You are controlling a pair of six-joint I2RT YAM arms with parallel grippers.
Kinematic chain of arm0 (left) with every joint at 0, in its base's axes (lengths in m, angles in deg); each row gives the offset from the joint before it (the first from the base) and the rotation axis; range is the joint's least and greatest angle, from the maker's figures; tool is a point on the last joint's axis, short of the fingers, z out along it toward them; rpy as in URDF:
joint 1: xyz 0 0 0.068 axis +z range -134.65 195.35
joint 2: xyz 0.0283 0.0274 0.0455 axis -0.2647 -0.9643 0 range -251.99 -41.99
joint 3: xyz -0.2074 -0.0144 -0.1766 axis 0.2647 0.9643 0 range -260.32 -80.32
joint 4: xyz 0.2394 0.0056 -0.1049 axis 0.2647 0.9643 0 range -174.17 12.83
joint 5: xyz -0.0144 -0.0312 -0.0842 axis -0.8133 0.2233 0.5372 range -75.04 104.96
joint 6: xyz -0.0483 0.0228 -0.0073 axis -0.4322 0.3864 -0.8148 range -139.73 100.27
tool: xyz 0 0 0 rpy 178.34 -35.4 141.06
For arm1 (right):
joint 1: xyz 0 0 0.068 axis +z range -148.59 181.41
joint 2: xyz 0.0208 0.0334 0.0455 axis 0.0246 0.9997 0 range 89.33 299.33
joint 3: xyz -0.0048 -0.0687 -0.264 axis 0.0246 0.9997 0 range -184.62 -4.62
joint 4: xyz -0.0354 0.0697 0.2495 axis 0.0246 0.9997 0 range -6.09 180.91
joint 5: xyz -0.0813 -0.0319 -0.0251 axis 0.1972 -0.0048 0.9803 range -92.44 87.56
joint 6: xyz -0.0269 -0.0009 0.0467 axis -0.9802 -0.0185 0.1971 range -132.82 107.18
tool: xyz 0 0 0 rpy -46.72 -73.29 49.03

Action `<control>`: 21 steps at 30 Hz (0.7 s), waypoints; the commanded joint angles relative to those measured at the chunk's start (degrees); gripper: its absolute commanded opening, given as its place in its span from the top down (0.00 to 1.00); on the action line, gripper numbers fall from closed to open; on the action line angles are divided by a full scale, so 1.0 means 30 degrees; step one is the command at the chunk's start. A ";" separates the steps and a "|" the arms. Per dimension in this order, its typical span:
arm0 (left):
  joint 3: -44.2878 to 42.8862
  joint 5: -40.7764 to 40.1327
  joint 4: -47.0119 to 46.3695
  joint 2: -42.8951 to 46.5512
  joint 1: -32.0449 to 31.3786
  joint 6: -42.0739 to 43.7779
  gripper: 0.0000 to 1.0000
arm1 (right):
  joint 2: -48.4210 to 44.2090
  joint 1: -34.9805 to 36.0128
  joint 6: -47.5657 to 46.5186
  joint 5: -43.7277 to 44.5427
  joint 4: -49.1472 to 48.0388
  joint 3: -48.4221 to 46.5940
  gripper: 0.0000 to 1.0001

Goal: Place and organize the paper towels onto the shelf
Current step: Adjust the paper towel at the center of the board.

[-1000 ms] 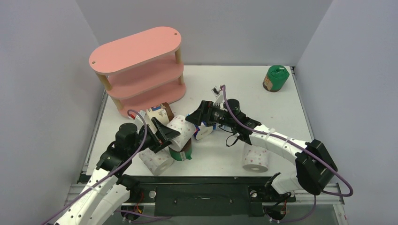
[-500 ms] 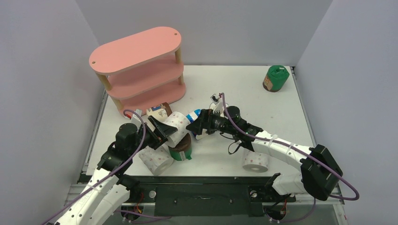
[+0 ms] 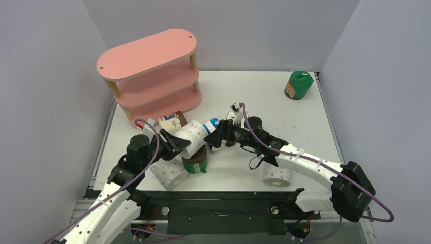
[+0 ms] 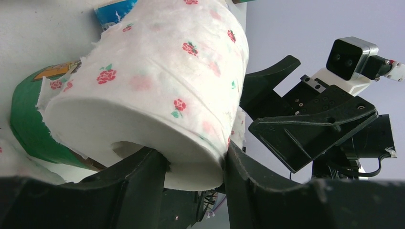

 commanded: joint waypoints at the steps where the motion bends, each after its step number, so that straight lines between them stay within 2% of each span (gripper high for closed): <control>1: -0.0041 0.0060 -0.1301 0.0565 -0.0088 0.0209 0.67 | -0.0929 0.0096 -0.0471 0.0533 -0.0146 -0.0042 0.15; 10: -0.2090 -0.0102 -0.0383 0.1037 -0.0071 0.2022 0.72 | -0.2624 0.0014 -0.1273 0.1743 0.1782 -0.0543 0.15; 17: -0.4175 0.1122 0.0412 0.0416 -0.0071 0.4218 0.73 | -0.3826 -0.0824 -0.0943 0.1429 0.1857 -0.0520 0.14; 21: -0.6277 0.0017 0.2304 0.0072 -0.0056 0.6057 0.73 | -0.4768 -0.1026 -0.1133 0.1854 0.2354 -0.0492 0.14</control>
